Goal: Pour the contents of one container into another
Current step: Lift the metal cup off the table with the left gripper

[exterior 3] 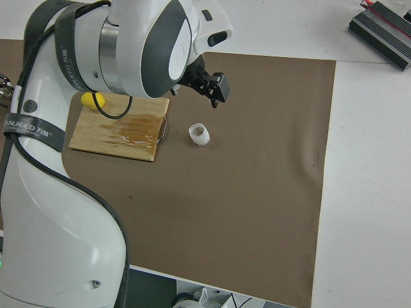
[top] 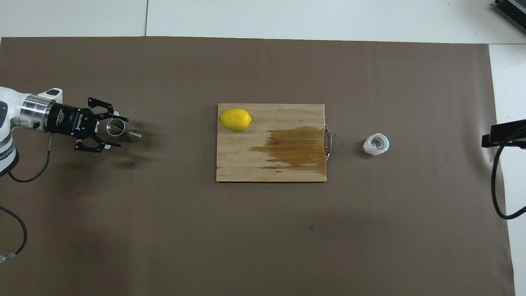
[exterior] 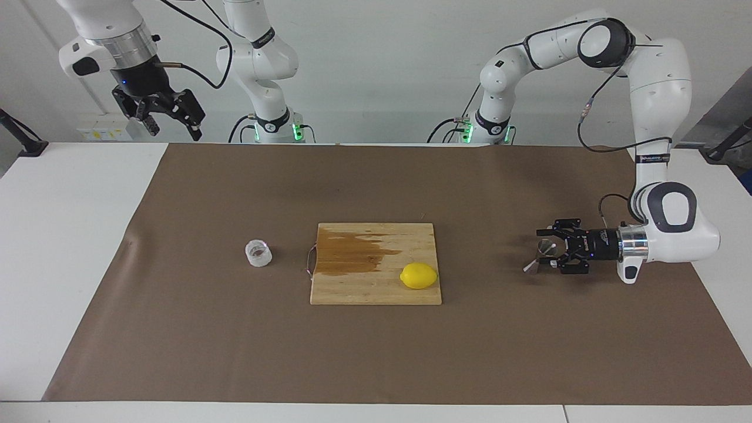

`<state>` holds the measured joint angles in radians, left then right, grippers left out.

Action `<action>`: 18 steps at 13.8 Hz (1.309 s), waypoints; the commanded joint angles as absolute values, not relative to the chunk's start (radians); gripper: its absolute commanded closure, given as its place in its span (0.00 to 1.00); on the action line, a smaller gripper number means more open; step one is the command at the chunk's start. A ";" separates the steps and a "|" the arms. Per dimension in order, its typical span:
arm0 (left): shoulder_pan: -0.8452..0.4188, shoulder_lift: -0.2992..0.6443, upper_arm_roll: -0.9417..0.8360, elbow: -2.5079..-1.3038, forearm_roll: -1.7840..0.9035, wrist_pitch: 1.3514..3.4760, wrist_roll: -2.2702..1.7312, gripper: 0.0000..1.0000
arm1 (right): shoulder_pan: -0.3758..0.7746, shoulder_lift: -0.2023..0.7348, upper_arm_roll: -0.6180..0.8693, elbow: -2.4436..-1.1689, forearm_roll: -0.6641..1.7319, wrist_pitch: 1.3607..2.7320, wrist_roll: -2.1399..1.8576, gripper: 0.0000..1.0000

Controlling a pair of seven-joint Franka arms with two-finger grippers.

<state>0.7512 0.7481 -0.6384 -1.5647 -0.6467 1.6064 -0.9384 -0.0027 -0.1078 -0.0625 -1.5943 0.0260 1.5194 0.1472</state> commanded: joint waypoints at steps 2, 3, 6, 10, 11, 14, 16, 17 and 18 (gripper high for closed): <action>0.770 0.749 -0.653 -1.578 -0.660 1.612 -0.943 0.46 | -0.008 -0.115 -0.066 -1.591 0.037 1.502 0.130 0.00; 0.770 0.749 -0.652 -1.578 -0.660 1.614 -0.945 0.47 | -0.008 -0.115 -0.066 -1.591 0.037 1.502 0.129 0.00; 0.770 0.749 -0.652 -1.578 -0.660 1.615 -0.948 0.47 | -0.008 -0.115 -0.066 -1.591 0.037 1.502 0.130 0.00; 0.769 0.749 -0.652 -1.578 -0.667 1.617 -0.951 0.57 | -0.008 -0.115 -0.066 -1.591 0.037 1.502 0.129 0.00; 0.769 0.749 -0.653 -1.578 -0.670 1.615 -0.951 0.63 | -0.008 -0.115 -0.066 -1.591 0.037 1.502 0.130 0.00; 0.767 0.747 -0.653 -1.577 -0.676 1.614 -0.951 0.63 | -0.008 -0.115 -0.066 -1.591 0.037 1.502 0.130 0.00; 0.767 0.747 -0.653 -1.577 -0.676 1.614 -0.951 0.63 | -0.008 -0.115 -0.066 -1.591 0.037 1.502 0.130 0.00; 0.767 0.747 -0.653 -1.575 -0.676 1.614 -0.951 0.63 | -0.008 -0.115 -0.066 -1.591 0.037 1.502 0.129 0.00; 0.765 0.746 -0.653 -1.572 -0.678 1.614 -0.951 0.63 | -0.008 -0.115 -0.066 -1.591 0.037 1.502 0.130 0.00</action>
<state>0.7523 0.7482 -0.6397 -1.5649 -0.6590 1.6068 -0.9393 -0.0027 -0.1078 -0.0625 -1.5943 0.0260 1.5194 0.1472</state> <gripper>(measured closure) 0.630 0.000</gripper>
